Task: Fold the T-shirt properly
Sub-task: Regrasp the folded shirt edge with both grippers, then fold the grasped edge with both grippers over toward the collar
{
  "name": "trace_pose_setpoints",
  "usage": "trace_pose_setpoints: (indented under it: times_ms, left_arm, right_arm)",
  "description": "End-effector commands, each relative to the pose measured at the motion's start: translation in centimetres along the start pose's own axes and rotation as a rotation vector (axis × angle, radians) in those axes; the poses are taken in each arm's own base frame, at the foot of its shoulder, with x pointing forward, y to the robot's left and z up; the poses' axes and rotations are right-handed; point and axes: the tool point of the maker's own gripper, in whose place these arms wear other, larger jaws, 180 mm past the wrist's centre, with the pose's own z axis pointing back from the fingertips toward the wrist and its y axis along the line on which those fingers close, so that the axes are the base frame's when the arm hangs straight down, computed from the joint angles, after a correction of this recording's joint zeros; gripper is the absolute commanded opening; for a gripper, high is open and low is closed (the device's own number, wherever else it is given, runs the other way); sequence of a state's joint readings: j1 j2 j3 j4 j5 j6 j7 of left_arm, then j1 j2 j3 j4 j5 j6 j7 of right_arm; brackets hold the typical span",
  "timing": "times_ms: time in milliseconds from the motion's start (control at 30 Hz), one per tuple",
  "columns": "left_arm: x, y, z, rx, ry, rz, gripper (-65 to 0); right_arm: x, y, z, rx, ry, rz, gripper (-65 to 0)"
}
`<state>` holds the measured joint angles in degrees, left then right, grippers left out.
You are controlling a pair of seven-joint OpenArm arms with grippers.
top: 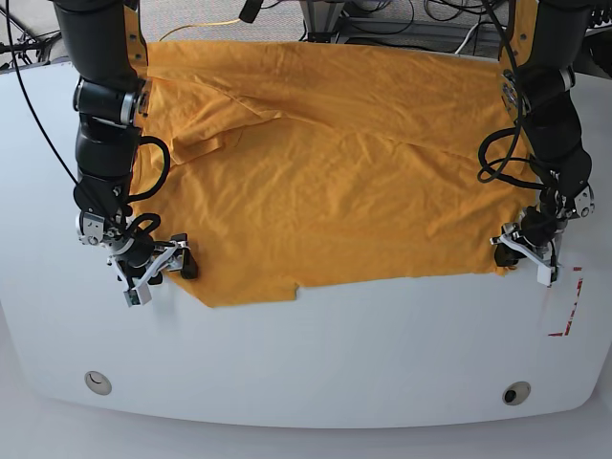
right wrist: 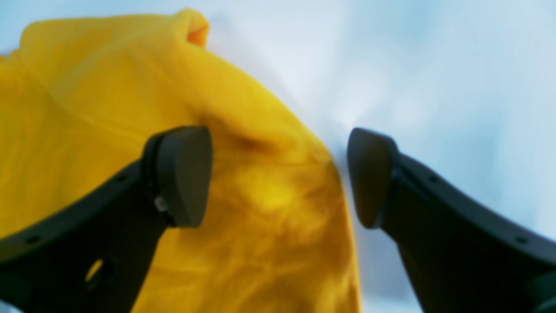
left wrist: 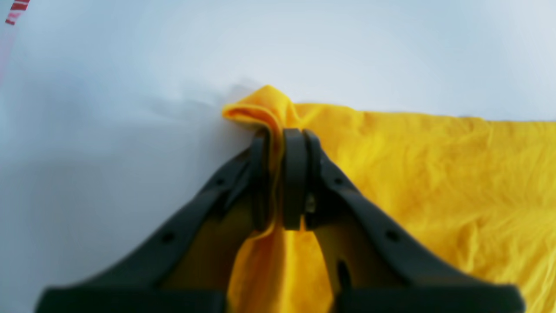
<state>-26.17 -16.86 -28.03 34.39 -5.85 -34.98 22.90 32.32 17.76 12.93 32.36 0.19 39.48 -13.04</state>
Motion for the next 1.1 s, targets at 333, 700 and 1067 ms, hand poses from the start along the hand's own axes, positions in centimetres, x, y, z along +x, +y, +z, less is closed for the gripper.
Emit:
trace_pose_setpoints:
  times_ms: [333,700,1067]
  left_arm:
    - [-0.1,0.9,0.8,0.051,0.079,-0.086,-62.8]
    - [5.9,-2.4,3.6,0.086,-0.052,-0.261,-63.5]
    - [8.2,-5.0,6.0,0.068,-0.077,-0.418,-63.9]
  right_arm:
    - [2.0,1.9,-1.0,0.041,-0.034,0.007,-65.0]
    - [6.9,1.4,1.3,-0.02,-0.041,0.167,-65.0]
    - [7.8,1.8,6.7,-0.161,0.071,0.388,-65.0]
